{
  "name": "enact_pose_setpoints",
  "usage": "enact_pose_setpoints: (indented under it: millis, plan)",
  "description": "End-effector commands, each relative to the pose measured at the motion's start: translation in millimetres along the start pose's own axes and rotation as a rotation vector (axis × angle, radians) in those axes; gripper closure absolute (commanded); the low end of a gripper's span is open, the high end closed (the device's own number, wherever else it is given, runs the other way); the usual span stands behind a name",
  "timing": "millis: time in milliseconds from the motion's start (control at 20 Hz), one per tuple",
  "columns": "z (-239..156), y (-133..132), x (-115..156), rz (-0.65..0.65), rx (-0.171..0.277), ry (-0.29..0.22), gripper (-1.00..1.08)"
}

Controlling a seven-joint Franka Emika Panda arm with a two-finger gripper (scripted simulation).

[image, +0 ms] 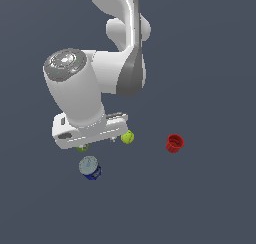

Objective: Pick up a designated object from a clutter of objects.

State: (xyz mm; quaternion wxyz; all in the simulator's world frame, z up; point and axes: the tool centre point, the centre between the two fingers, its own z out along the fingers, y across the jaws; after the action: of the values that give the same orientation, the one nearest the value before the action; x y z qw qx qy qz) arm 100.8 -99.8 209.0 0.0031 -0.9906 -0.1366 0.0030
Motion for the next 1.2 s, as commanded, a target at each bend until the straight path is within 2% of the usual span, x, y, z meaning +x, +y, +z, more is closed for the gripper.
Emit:
enact_pose_setpoints:
  millis: [0,550,1150]
  plan:
    - [18,15,7,-0.048,-0.001,0.002,-0.92]
    - [74,55,21,-0.182,-0.007,0.004,-0.92]
    - [90,61,22,-0.202,-0.007,0.003,-0.92]
